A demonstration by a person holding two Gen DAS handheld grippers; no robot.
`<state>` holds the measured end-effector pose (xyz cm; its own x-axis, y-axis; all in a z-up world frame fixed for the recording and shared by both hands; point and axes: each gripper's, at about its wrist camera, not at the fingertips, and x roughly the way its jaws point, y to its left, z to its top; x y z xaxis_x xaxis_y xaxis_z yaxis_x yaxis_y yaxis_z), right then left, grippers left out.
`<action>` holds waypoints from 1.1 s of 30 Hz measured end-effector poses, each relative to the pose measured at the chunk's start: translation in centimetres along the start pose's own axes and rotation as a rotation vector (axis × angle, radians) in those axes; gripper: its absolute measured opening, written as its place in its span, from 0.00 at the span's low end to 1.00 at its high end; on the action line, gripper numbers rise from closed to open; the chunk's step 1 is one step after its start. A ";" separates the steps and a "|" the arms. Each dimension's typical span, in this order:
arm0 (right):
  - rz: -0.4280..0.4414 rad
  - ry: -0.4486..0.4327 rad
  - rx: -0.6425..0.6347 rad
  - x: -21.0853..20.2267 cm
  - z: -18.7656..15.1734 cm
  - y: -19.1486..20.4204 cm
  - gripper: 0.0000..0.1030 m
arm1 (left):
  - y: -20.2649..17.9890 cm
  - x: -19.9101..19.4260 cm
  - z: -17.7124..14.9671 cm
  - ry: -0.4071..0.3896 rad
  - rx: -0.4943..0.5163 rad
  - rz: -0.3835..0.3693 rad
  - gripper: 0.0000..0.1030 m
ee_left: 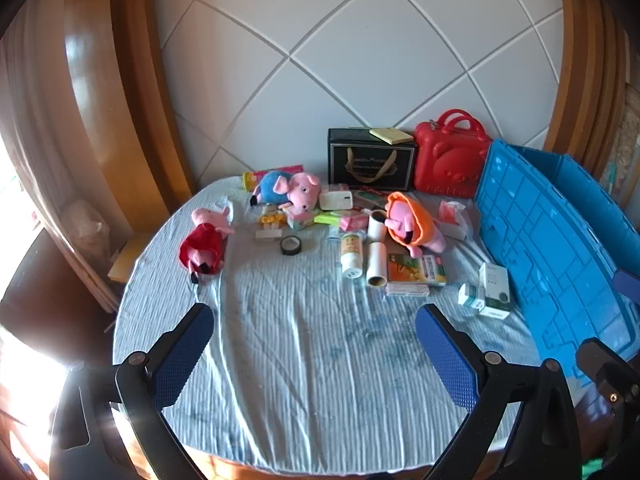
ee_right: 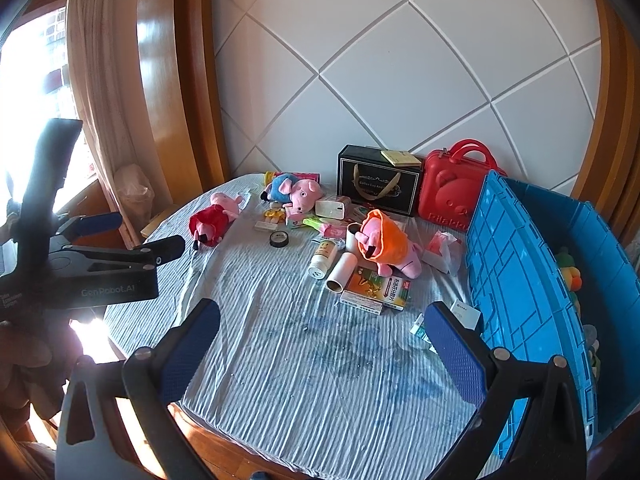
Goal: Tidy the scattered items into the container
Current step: 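Close left tool on red-dress pig plush while right tool reaches toward orange-hooded plush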
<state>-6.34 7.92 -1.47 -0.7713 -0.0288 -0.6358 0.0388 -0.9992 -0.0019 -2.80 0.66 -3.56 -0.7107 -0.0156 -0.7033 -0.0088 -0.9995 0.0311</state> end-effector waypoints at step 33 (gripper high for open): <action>-0.078 0.131 0.012 23.0 6.0 -0.9 1.00 | 20.0 22.0 4.5 0.188 -0.186 0.191 0.99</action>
<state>-27.90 7.99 -11.46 -0.6823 0.0521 -0.7293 -0.0261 -0.9986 -0.0469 -21.79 -19.51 -15.16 -0.5445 -0.1910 -0.8167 0.2529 -0.9658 0.0572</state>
